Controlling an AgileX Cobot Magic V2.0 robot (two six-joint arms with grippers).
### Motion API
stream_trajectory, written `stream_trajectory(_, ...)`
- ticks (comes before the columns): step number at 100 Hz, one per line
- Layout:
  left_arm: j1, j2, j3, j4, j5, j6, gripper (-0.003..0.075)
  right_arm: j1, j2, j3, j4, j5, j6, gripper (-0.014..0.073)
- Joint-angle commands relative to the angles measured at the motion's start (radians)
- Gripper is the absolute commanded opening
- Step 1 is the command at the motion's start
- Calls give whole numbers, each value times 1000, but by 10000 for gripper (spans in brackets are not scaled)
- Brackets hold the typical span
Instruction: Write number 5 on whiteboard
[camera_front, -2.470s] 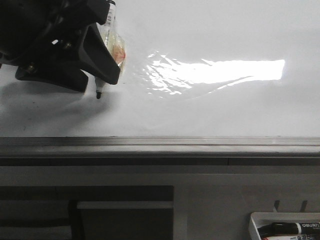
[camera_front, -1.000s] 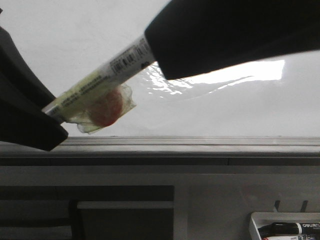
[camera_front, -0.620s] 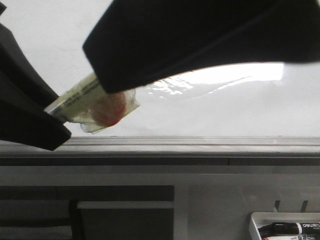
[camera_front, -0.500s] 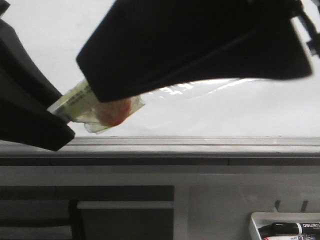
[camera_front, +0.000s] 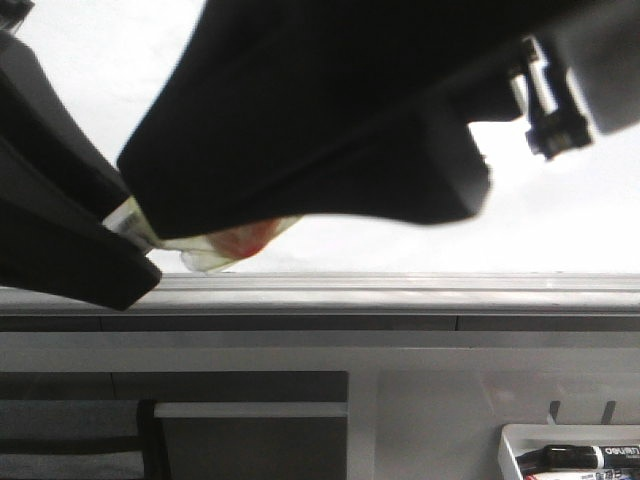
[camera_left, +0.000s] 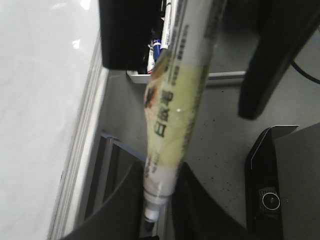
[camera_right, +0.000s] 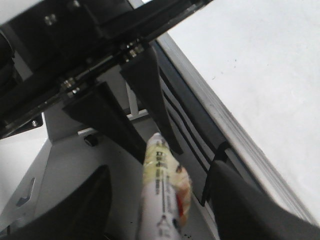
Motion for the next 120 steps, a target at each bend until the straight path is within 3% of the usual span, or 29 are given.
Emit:
stream_trajectory(1,-7,-18,-26,-51,-33,19,-20,0,-5,-34,-7,-77,-10,387)
stream_trajectory(13,-7,-18,-26,-51,-33,19,-20,0,3,-34,18,-77,-10,348)
stream_trajectory(48,-7,-18,-26,-67,-33,19,-20,0,16,-34,22,-84,-10,-69)
stream_trajectory(61,-2,-18,-26,-70,-47,8,-18,0,16,-34,22,-80,-10,-69)
stream_trajectory(68,-2,-18,-26,-70,-56,-8,22,0,16,-34,22,-71,-10,-69)
stream_trajectory(88,-2,-31,-59,-60,-65,-118,356,0,9,-34,22,-35,-10,-60)
stream_trajectory(95,-1,-59,-63,-60,-65,-123,426,0,-3,-34,22,-28,-10,-58)
stream_trajectory(108,8,-148,-63,-43,-59,-163,441,-11,-37,-34,22,-24,-10,-58)
stream_trajectory(120,53,-278,-63,72,-59,-365,440,-54,-71,-34,22,-1,-10,-47)
